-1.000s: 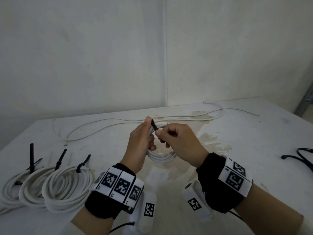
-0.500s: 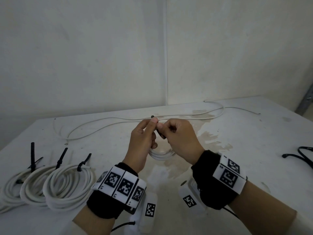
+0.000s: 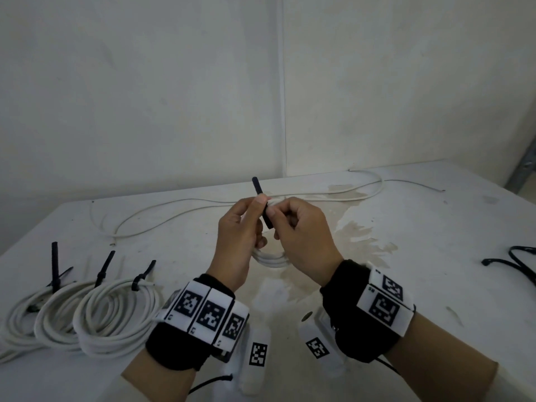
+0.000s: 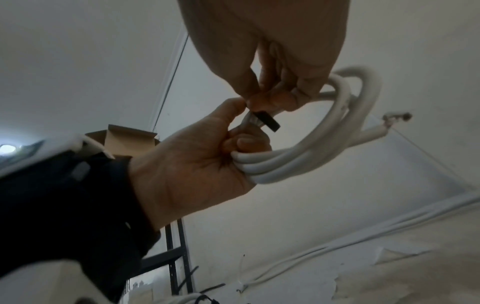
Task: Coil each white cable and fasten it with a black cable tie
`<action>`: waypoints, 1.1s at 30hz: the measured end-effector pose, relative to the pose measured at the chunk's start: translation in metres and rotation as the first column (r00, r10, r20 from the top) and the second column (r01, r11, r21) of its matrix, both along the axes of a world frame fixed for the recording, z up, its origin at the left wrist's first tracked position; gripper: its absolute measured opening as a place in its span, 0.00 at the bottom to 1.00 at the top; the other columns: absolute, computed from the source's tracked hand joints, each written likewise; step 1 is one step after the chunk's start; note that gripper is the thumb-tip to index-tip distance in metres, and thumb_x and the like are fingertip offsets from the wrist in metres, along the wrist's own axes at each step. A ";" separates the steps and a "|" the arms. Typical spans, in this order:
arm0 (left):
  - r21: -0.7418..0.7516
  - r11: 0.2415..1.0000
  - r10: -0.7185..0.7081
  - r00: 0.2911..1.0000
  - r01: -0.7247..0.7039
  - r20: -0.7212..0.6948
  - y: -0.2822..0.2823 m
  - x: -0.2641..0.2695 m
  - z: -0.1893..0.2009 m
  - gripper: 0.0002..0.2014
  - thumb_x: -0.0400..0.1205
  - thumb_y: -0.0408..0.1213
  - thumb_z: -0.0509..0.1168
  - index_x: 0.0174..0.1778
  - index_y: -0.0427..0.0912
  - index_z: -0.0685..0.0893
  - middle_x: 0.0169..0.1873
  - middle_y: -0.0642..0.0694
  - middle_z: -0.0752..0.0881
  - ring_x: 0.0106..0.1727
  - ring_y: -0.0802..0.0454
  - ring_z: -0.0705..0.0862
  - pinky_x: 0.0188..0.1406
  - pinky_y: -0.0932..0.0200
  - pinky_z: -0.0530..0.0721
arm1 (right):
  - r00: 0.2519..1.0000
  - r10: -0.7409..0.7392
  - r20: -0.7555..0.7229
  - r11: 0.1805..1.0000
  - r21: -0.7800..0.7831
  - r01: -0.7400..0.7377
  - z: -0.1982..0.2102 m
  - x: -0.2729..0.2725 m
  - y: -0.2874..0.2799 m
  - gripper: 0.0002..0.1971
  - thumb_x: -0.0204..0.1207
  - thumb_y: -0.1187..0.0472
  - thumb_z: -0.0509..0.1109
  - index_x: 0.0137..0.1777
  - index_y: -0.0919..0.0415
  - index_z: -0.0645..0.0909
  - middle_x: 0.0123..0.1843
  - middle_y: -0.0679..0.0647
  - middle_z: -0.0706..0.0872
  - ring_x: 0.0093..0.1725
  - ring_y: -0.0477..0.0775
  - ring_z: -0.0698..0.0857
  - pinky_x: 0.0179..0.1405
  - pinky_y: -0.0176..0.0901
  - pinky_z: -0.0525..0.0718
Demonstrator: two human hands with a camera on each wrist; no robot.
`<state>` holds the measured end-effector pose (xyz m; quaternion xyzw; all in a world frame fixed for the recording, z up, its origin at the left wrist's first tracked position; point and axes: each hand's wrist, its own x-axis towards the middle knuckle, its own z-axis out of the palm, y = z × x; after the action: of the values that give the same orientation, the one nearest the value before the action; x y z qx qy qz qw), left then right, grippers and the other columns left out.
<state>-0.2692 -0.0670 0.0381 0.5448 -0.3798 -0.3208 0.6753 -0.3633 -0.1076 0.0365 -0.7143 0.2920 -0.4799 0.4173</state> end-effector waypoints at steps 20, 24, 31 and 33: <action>0.117 0.983 -0.148 0.987 0.140 0.063 0.008 -0.008 0.005 0.08 0.82 0.37 0.63 0.41 0.41 0.86 0.12 0.57 0.68 0.18 0.60 0.62 0.20 0.67 0.67 | 0.992 0.091 -0.082 0.992 -0.085 -0.098 0.037 -0.017 -0.027 0.12 0.80 0.64 0.63 0.34 0.59 0.79 0.30 0.46 0.80 0.27 0.34 0.78 0.33 0.24 0.74; 0.117 0.983 -0.148 0.986 0.138 0.080 0.009 -0.011 0.002 0.08 0.81 0.37 0.64 0.38 0.42 0.86 0.13 0.57 0.68 0.18 0.60 0.63 0.21 0.65 0.67 | 0.998 0.026 0.053 0.999 -0.027 -0.025 0.050 -0.018 -0.034 0.15 0.81 0.64 0.62 0.32 0.57 0.78 0.30 0.47 0.80 0.22 0.38 0.78 0.27 0.29 0.75; 0.110 0.988 -0.115 0.991 0.107 0.066 0.009 -0.009 0.002 0.09 0.80 0.37 0.65 0.36 0.42 0.85 0.13 0.56 0.66 0.17 0.60 0.63 0.20 0.65 0.66 | 0.981 0.179 -0.075 0.984 0.008 -0.179 0.033 -0.021 -0.023 0.10 0.77 0.67 0.67 0.36 0.72 0.77 0.28 0.58 0.78 0.22 0.38 0.75 0.25 0.25 0.73; 0.103 0.988 -0.120 0.990 0.111 0.080 0.009 -0.010 0.004 0.09 0.80 0.37 0.65 0.35 0.41 0.85 0.12 0.56 0.67 0.17 0.60 0.63 0.20 0.65 0.66 | 0.990 0.118 -0.082 0.991 -0.050 -0.123 0.030 -0.020 -0.022 0.11 0.77 0.67 0.67 0.38 0.76 0.76 0.28 0.57 0.79 0.23 0.41 0.75 0.25 0.27 0.72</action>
<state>-0.2795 -0.0583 0.0425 0.5678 -0.4231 -0.3539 0.6110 -0.3833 -0.1300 0.0670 -0.7602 0.2513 -0.4331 0.4139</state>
